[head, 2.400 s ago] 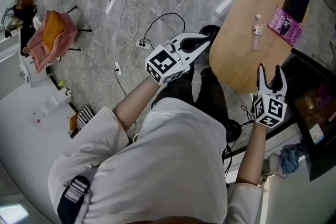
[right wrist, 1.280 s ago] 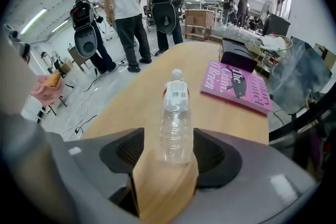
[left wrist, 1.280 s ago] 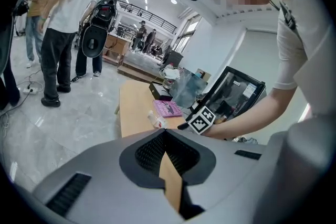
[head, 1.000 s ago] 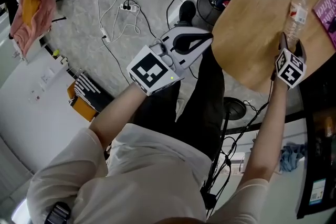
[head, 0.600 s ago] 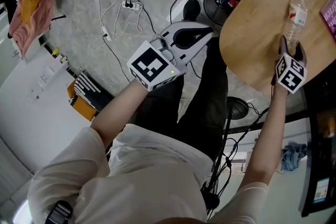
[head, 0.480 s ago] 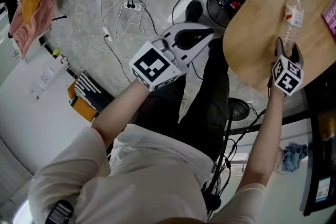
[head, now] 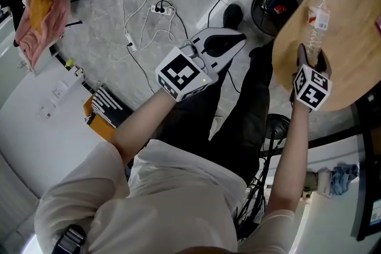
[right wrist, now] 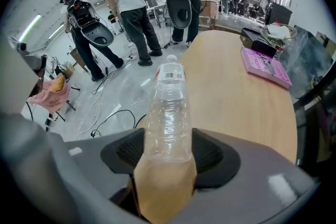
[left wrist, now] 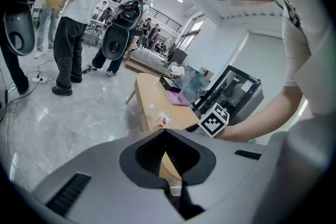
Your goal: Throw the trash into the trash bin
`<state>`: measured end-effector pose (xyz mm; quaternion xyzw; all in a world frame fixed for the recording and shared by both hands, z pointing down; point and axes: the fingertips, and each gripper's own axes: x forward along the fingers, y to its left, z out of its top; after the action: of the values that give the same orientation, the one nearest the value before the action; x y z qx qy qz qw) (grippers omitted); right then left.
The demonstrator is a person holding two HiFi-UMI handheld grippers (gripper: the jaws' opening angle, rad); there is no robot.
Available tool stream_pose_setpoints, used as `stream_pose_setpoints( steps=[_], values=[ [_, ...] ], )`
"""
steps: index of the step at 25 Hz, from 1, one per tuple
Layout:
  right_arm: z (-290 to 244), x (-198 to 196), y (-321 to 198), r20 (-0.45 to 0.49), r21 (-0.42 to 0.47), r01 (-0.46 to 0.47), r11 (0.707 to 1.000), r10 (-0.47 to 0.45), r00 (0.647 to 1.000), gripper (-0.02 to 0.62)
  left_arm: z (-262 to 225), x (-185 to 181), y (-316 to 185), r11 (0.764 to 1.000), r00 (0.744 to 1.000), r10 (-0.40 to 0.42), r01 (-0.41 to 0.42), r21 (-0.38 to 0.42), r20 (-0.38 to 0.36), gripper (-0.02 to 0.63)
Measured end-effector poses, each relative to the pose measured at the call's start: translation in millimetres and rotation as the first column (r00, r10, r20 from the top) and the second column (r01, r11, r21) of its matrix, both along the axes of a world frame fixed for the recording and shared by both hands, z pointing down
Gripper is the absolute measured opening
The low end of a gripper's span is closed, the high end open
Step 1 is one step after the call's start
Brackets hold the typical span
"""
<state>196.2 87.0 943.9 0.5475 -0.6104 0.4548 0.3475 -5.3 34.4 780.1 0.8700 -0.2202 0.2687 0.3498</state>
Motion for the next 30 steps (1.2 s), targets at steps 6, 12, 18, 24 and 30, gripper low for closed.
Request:
stream_pose_setpoints(
  steps=[6,12,18,24,30],
  values=[
    [-6.2,-58.0,8.6,0.038,-0.021,-0.071,0.997,0.071,0.997,0.288,3.9,-30.1,0.1,1.000,1.000,0.021,-0.021,-0.016,0.012,0.006],
    [-1.1,-110.3,14.4,0.067,-0.047,-0.139,0.989,0.141,0.988,0.290,18.5,-51.4,-2.4,0.998,0.998,0.055,-0.054,-0.039,0.022,0.006],
    [13.4,-143.7,16.7,0.045,-0.069,-0.220,0.973,0.224,0.974,0.290,38.6,-68.1,-9.9,0.996,0.996,0.077,-0.075,-0.054,0.037,0.006],
    [32.0,-169.7,22.4,0.029,-0.099,-0.292,0.951,0.296,0.955,0.291,56.3,-78.0,-13.5,0.993,0.994,0.102,-0.099,-0.065,0.050,0.006],
    [74.4,-196.7,39.1,0.014,-0.177,-0.355,0.918,0.363,0.932,0.291,81.5,-89.6,-15.2,0.991,0.992,0.108,-0.103,-0.085,0.058,0.006]
  ],
)
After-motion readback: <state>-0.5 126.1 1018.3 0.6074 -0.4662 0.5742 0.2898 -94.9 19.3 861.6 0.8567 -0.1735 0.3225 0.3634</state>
